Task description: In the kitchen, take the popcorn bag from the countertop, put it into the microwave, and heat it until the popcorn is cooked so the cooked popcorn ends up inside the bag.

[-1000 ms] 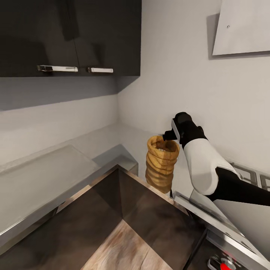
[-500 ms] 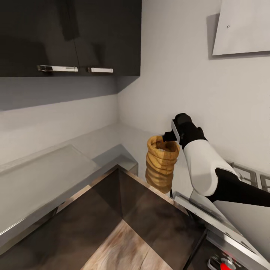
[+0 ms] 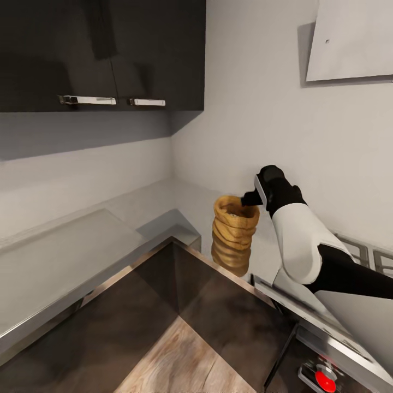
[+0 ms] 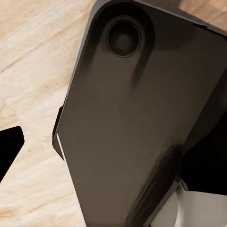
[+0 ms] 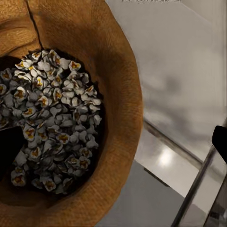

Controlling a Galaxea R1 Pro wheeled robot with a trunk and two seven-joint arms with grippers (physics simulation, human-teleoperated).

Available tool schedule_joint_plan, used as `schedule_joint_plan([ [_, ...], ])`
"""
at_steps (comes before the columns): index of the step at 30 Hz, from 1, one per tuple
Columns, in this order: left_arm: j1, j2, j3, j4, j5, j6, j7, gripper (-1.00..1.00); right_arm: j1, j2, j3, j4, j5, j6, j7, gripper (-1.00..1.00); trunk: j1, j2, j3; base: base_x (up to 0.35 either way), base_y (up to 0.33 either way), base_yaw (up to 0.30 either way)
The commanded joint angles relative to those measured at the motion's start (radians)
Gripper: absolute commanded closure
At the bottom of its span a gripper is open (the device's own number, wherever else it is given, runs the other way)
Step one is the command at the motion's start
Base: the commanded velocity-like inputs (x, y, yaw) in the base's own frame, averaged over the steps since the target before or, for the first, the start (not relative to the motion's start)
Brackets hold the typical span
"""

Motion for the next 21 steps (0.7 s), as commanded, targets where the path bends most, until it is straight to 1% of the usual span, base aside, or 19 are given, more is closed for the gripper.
schedule_joint_plan([
  [1, 0.0, 0.0, 0.008, 0.0, -0.001, -0.002, 0.001, -1.0, -0.001, -0.001, -0.007, -0.001, 0.003, -0.016, 0.001, -1.0, 0.0, -0.001, -0.001, 0.0, 0.0, 0.0],
  [6, 0.0, 0.0, 0.007, 0.0, -0.001, -0.002, 0.001, -1.0, -0.001, -0.003, -0.007, -0.001, 0.001, -0.036, 0.012, -1.0, 0.0, -0.001, -0.001, 0.001, 0.0, 0.0],
  [9, 0.0, 0.0, 0.006, 0.0, -0.001, -0.002, 0.001, -1.0, -0.001, -0.003, -0.007, 0.001, 0.002, -0.036, 0.03, -1.0, 0.0, -0.001, -0.001, 0.148, 0.0, 0.0],
  [12, 0.0, 0.001, 0.006, -0.001, 0.0, -0.002, 0.001, -1.0, -0.001, -0.007, -0.007, 0.035, 0.003, -0.04, 0.035, -1.0, 0.0, -0.001, -0.001, 0.101, 0.0, 0.0],
  [15, 0.0, 0.001, 0.006, -0.001, 0.001, -0.002, 0.001, -1.0, -0.001, -0.016, -0.007, 0.056, 0.003, -0.051, 0.037, -1.0, 0.0, -0.001, -0.001, 0.017, 0.0, 0.0],
  [17, 0.0, 0.001, 0.006, 0.0, 0.001, -0.002, 0.001, -1.0, -0.001, -0.026, -0.007, 0.071, 0.002, -0.068, 0.039, -1.0, 0.0, -0.001, -0.001, 0.004, 0.0, 0.0],
  [20, 0.0, 0.001, 0.006, 0.0, 0.001, -0.002, 0.001, -1.0, -0.001, -0.052, -0.007, 0.106, 0.002, -0.092, 0.042, -1.0, 0.0, -0.001, -0.001, 0.001, 0.0, 0.0],
  [21, 0.0, 0.001, 0.006, 0.0, 0.001, -0.002, 0.001, -1.0, -0.001, -0.056, -0.007, 0.111, 0.001, -0.095, 0.044, -1.0, 0.0, -0.001, -0.001, 0.0, 0.0, 0.0],
])
